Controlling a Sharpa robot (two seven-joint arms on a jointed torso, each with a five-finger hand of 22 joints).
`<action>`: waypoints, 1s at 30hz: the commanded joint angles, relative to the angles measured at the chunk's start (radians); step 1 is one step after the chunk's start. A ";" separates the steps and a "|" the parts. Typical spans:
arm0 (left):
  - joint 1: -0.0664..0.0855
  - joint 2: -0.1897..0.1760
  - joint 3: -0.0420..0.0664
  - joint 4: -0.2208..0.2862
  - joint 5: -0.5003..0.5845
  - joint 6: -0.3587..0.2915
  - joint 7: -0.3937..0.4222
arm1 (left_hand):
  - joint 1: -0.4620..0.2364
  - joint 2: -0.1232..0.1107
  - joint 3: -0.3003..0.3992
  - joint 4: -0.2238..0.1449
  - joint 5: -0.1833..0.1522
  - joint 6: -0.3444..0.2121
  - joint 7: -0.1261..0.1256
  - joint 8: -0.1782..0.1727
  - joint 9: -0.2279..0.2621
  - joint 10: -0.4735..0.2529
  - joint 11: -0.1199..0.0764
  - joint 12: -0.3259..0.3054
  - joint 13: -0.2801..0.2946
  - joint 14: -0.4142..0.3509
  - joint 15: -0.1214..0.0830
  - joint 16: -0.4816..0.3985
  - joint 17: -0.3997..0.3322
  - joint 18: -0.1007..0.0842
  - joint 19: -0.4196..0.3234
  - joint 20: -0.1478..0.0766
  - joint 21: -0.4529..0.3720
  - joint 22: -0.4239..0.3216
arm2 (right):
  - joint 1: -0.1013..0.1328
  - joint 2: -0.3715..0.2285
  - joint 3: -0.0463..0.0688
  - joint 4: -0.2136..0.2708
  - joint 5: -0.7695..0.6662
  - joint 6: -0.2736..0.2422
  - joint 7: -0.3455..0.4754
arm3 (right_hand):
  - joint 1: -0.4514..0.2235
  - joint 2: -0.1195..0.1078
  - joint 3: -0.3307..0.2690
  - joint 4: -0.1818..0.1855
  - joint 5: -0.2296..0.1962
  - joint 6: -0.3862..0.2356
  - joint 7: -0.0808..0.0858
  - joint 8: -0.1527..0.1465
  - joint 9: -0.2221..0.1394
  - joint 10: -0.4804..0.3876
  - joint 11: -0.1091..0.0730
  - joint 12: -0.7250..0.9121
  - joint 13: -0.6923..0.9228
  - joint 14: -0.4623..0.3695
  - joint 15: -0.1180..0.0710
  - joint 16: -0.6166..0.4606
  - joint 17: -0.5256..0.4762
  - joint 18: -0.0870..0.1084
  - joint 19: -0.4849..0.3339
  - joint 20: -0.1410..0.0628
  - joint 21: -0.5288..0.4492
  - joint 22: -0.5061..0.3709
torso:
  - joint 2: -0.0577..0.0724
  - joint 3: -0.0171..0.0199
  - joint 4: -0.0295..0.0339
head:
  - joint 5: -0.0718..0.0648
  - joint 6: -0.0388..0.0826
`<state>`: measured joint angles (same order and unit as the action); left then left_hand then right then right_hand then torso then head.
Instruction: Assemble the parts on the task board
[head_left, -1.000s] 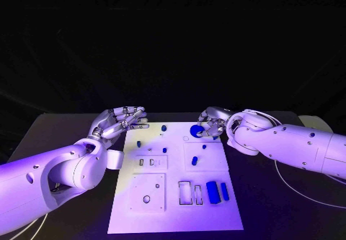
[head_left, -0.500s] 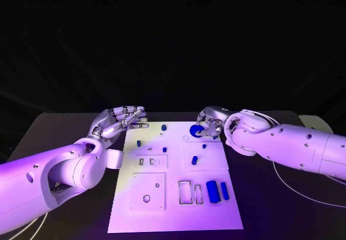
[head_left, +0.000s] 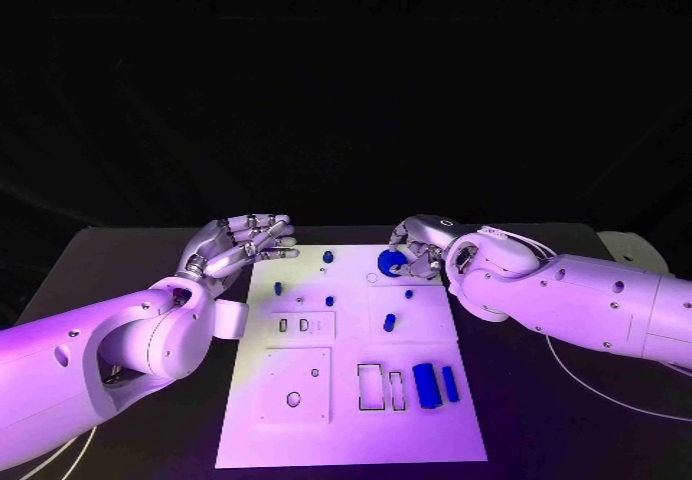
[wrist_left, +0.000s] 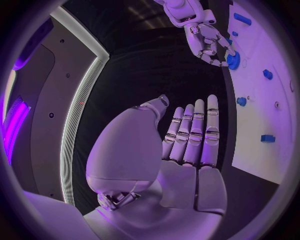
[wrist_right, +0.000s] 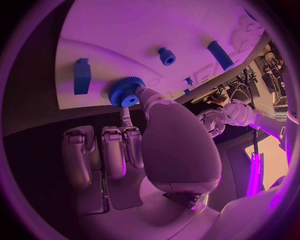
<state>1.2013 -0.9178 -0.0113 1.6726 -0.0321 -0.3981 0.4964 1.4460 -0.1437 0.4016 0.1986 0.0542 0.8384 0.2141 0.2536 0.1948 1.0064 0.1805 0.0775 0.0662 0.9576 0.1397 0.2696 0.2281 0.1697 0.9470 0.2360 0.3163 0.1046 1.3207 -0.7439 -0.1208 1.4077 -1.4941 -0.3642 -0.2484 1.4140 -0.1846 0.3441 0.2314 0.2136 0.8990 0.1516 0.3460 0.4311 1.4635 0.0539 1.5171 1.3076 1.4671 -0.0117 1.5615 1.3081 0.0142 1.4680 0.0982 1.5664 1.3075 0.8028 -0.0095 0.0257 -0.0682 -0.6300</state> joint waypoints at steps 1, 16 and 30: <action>0.001 0.003 0.001 0.000 -0.003 0.020 0.003 | -0.004 -0.004 0.006 -0.001 0.000 0.003 0.021 -0.006 -0.001 0.005 0.004 -0.006 -0.001 -0.006 0.001 -0.004 0.001 0.012 0.001 0.000 0.005 -0.001 | 0.000 -0.004 0.001 0.025 -0.051 -0.077 0.006 | -0.006 0.010 0.010 -0.001 0.008 0.031 -0.026 -0.001 0.005 0.075 -0.008 0.010 0.228 0.102 -0.008 0.006 0.253 -0.014 0.103 -0.008 0.004 0.263 | -0.001 0.0003 -0.0001 | 0.001 0.003; 0.001 0.007 0.001 -0.003 -0.003 0.019 0.005 | -0.004 -0.004 0.006 -0.001 0.000 0.003 0.021 -0.006 -0.001 0.005 0.004 -0.006 -0.001 -0.006 0.001 -0.004 0.001 0.012 0.001 0.000 0.005 -0.001 | 0.010 0.064 0.005 0.091 -0.146 -0.150 -0.002 | -0.009 0.009 0.021 -0.003 0.013 0.035 -0.027 -0.003 0.004 0.078 -0.009 0.014 0.231 0.102 -0.009 0.007 0.255 -0.014 0.103 -0.009 0.004 0.263 | 0.000 -0.0010 0.0020 | 0.007 0.009; 0.001 0.014 0.001 -0.005 -0.003 0.019 0.006 | -0.004 -0.004 0.006 -0.001 0.000 0.003 0.021 -0.006 -0.001 0.005 0.004 -0.006 -0.001 -0.006 0.001 -0.004 0.001 0.012 0.001 0.000 0.005 -0.001 | -0.015 0.199 -0.003 -0.002 -0.168 -0.133 -0.006 | -0.016 0.005 0.029 -0.003 0.007 0.033 -0.025 -0.008 0.002 0.076 -0.008 0.011 0.229 0.102 -0.009 0.007 0.253 -0.014 0.103 -0.010 0.004 0.263 | 0.002 -0.0003 0.0029 | 0.016 0.005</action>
<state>1.2013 -0.9063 -0.0114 1.6669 -0.0321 -0.3968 0.4950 1.4460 -0.1437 0.4016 0.1986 0.0543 0.8385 0.2141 0.2537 0.1948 1.0064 0.1805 0.0775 0.0662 0.9577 0.1398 0.2696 0.2279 0.1697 0.9470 0.2360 0.3163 0.1047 1.3080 -0.5497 -0.1239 1.4132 -1.6298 -0.5001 -0.2490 1.4081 -0.1792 0.3661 0.2285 0.2222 0.8988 0.1513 0.3363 0.4310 1.4669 0.0501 1.5277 1.3074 1.4649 -0.0164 1.5654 1.3078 0.0142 1.4645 0.0948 1.5664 1.3081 0.8045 -0.0110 0.0280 -0.0520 -0.6242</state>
